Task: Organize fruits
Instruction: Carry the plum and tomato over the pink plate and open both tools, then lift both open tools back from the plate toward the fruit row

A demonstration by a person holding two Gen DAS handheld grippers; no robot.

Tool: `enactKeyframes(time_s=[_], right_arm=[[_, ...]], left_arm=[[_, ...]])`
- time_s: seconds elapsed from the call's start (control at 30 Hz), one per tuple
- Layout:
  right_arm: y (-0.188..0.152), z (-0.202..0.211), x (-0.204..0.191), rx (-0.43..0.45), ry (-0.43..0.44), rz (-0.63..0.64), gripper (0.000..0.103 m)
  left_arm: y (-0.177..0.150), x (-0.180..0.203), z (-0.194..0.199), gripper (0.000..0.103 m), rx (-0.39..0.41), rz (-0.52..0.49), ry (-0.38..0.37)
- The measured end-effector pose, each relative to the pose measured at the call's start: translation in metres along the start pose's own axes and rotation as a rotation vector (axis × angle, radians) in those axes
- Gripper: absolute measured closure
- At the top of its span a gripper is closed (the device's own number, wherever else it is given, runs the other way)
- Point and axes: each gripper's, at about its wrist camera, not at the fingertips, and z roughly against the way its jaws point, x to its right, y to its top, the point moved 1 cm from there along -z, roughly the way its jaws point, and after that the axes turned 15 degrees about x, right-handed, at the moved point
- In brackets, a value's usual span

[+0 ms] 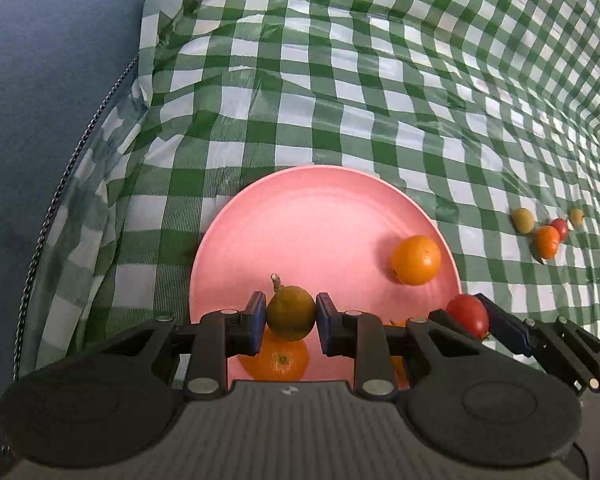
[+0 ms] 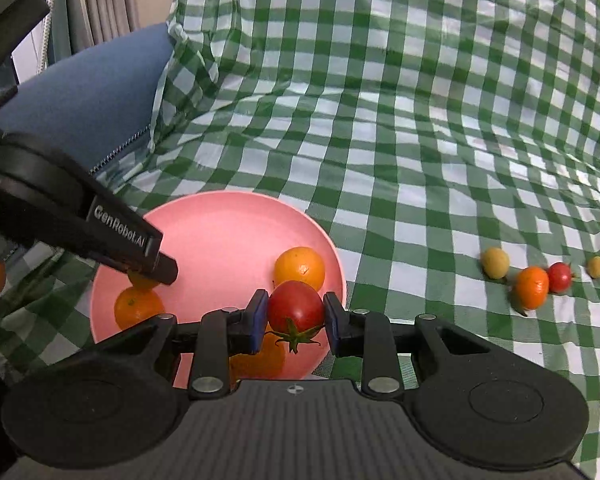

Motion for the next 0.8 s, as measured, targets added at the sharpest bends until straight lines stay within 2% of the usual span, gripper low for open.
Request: enactKeyframes(time_s=[0.17, 0.2, 0.23, 0.27, 0.3, 0.33, 0.37, 0.43, 0.5, 0.63, 0.8], right_arm=[[-0.003, -0.008, -0.001, -0.024, 0.008, 0.007, 0.072], [-0.002, -0.008, 0.0, -0.024, 0.012, 0.0, 0.071], [-0.001, -0.007, 0.0, -0.021, 0.012, -0.01, 0.061], [0.001, -0.004, 0.001, -0.017, 0.009, -0.015, 0.047], [0.003, 0.001, 0.0, -0.011, 0.01, -0.018, 0.039], [0.006, 0.008, -0.001, 0.0, 0.012, -0.022, 0.026], [0.007, 0.015, 0.0, 0.009, 0.018, -0.026, 0.019], [0.007, 0.032, -0.005, 0.01, 0.034, -0.029, 0.015], [0.003, 0.051, -0.01, -0.009, 0.056, -0.028, 0.013], [-0.004, 0.093, -0.021, -0.013, 0.046, -0.031, 0.012], [0.003, 0.14, -0.032, 0.037, 0.02, -0.03, 0.009]], left_arm=[[0.001, 0.001, -0.013, 0.071, -0.018, -0.022, -0.011], [0.001, 0.001, -0.011, 0.057, -0.017, -0.019, -0.027], [0.004, -0.001, -0.006, 0.044, -0.01, -0.017, -0.043], [0.007, -0.002, 0.001, 0.017, 0.014, -0.016, -0.051], [0.01, -0.005, 0.013, 0.0, 0.062, -0.014, -0.048], [0.012, -0.008, 0.026, 0.0, 0.117, -0.012, -0.028], [0.013, -0.011, 0.037, 0.0, 0.156, -0.016, 0.001], [0.009, -0.017, 0.052, 0.0, 0.156, -0.037, 0.044], [-0.001, -0.023, 0.064, 0.0, 0.122, -0.037, 0.109], [-0.032, -0.032, 0.095, 0.0, 0.082, -0.049, 0.216], [-0.065, -0.031, 0.135, 0.0, 0.052, 0.012, 0.183]])
